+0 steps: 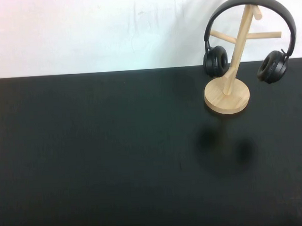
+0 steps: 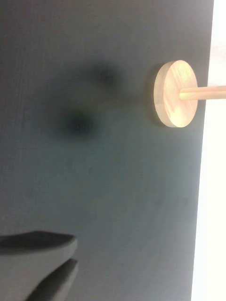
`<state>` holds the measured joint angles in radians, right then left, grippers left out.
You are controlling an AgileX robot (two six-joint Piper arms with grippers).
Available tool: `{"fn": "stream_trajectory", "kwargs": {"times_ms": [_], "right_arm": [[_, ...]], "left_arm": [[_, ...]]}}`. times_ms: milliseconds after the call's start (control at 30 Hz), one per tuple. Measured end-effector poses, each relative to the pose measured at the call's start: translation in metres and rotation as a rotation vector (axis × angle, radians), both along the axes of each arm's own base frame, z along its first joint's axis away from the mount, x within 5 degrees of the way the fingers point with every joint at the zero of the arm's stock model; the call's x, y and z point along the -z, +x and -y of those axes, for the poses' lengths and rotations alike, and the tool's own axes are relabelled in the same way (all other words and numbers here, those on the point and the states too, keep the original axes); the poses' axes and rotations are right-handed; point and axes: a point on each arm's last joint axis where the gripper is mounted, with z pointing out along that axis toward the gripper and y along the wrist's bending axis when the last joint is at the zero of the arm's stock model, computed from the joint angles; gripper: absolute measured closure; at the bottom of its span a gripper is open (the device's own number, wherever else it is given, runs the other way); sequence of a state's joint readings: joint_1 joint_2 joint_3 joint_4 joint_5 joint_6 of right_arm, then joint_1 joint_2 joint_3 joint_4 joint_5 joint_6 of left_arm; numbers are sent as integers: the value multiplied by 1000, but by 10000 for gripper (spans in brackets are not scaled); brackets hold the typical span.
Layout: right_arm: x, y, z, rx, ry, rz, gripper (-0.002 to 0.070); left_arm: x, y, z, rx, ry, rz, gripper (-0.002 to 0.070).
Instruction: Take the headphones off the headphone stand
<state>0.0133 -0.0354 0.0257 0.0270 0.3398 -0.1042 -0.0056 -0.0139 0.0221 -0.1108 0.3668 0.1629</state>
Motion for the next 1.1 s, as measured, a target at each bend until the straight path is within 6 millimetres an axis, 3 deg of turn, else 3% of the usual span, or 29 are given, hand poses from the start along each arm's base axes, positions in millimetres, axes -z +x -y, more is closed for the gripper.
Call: {"fn": "stream_trajectory", "kwargs": {"times_ms": [1100], "right_arm": [[0, 0, 0, 0, -16, 0, 682]], "left_arm": [[0, 0, 0, 0, 0, 0, 675]]}}
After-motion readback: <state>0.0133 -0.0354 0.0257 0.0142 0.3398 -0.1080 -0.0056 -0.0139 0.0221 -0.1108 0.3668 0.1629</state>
